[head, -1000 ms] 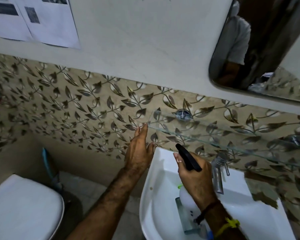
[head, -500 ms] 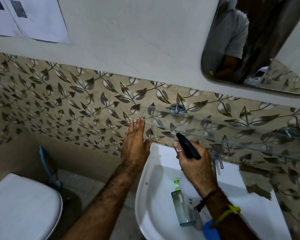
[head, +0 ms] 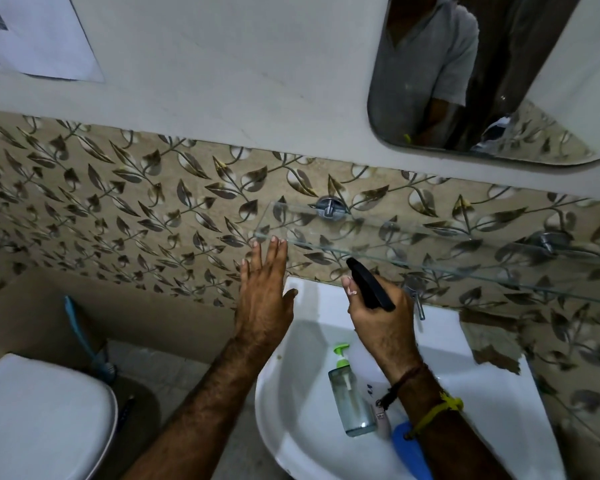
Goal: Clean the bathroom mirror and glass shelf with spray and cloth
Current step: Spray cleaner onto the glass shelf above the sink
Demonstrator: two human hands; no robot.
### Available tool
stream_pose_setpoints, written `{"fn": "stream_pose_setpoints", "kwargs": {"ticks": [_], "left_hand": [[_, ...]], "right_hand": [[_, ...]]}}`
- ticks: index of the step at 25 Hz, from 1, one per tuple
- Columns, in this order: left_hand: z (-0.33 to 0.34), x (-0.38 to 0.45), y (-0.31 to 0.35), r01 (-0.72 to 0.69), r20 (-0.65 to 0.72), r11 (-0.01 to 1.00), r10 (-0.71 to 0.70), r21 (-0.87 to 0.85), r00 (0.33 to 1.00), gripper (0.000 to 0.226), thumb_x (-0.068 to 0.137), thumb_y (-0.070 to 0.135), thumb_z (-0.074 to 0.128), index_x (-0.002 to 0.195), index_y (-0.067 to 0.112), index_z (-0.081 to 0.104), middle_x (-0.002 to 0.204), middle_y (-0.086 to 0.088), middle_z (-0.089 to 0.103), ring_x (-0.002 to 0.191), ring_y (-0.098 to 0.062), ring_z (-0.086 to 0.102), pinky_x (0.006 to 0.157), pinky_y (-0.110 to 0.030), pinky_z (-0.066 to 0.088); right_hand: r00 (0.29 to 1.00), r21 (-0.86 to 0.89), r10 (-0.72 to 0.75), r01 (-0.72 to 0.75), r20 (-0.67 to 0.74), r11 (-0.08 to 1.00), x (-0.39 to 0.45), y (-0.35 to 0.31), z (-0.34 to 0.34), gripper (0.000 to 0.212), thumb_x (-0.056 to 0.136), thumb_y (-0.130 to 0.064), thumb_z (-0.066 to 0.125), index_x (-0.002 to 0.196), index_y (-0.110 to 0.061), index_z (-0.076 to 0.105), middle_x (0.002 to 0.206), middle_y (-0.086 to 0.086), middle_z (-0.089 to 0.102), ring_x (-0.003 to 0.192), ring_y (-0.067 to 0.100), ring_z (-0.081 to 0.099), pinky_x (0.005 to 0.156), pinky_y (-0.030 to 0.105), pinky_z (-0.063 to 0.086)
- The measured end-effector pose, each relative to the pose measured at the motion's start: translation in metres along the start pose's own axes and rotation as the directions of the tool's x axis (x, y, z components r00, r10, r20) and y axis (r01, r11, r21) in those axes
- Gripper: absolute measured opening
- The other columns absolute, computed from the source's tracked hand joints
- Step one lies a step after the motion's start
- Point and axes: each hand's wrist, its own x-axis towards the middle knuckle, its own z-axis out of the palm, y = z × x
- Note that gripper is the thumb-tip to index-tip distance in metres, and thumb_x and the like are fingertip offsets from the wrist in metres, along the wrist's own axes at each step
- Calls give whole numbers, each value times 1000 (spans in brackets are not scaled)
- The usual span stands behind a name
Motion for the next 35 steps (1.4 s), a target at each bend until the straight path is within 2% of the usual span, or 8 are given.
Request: {"fn": "stream_pose_setpoints", "kwargs": {"ticks": [9,13,16,19,26,28,32,35], "left_hand": [[9,2,23,-29,29,998,27,49,999,87,93,23,63,158,21,6,166,1,4,153,-27,-7,123,-45,-4],[12,0,28,9,-1,994,-8,110,1000,91,92,26,65,159,19,3,167,-1,1,153,-31,-7,122,-47,-5],[14,1,38,21,-25,993,-19,116,1000,90,92,29,65,159,14,6,167,-5,3,154,-32,-4,123,-48,-3],[16,7,47,-72,9,994,72,83,997,84,93,29,64,158,15,12,166,-5,10,154,-29,-2,123,-48,-5],[35,3,94,-333,-5,943,333,8,943,73,84,17,75,148,10,42,157,-14,35,148,-36,25,120,-53,9],[44,-1,102,-359,15,933,359,28,933,74,82,18,77,147,9,44,156,-15,36,147,-38,28,119,-55,12],[55,-3,123,-386,52,921,384,44,922,79,82,20,77,150,11,38,159,-16,30,150,-36,21,120,-54,8],[60,-1,136,-418,73,906,413,73,908,84,84,23,76,154,12,31,161,-12,27,151,-33,18,121,-54,6]], "right_hand": [[990,-50,84,-90,-109,995,1,22,-20,42,83,-52,62,73,-11,65,56,7,62,59,28,62,56,41,54],[985,-79,38,-52,-171,995,-2,29,-33,42,86,-44,69,68,-7,61,50,3,51,51,23,51,48,35,45],[981,-86,74,-90,-177,992,-3,37,-37,46,83,-57,62,72,-12,62,53,2,56,53,23,56,49,39,51],[967,-54,114,-129,-226,990,-4,43,-43,47,81,-59,61,74,-13,66,56,3,62,56,27,61,50,42,54],[948,-128,140,-183,-285,975,-8,46,-68,35,88,-37,70,68,-10,62,53,-1,55,54,21,54,54,34,48],[937,-118,143,-189,-320,975,-10,49,-76,35,88,-37,70,65,-13,59,50,-5,52,51,15,51,53,31,44],[923,-87,198,-239,-330,967,-9,57,-96,37,86,-49,66,72,-15,62,59,-1,60,62,25,60,60,40,54],[899,-57,182,-222,-397,973,-13,59,-112,37,87,-43,69,69,-12,62,55,1,59,58,26,58,55,40,52]]}}
